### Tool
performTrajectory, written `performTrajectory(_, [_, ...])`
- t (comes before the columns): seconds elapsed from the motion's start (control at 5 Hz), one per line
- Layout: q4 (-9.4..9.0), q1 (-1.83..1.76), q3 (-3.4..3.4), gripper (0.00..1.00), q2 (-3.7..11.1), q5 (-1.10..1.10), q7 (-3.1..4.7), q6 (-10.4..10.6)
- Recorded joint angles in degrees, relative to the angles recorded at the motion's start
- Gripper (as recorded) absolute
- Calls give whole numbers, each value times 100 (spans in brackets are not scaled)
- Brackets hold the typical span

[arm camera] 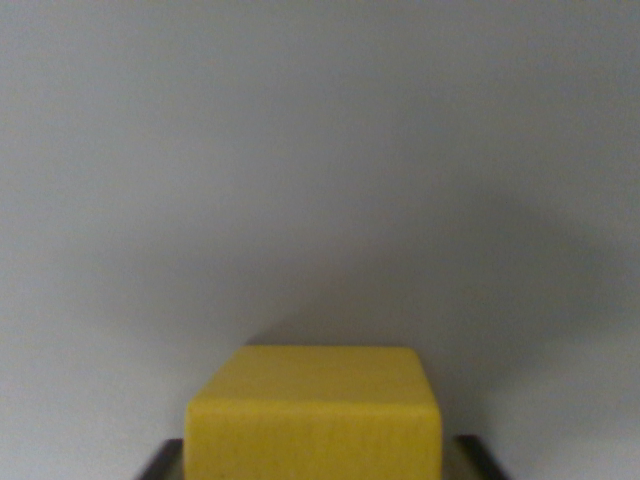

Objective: Pick yellow cube

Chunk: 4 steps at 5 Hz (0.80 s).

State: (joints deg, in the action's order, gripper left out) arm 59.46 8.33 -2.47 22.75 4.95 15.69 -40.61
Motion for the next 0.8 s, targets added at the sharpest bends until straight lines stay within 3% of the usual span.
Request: performTrajectory(0.8, [78, -1, -3, 100, -61, -8, -10, -139])
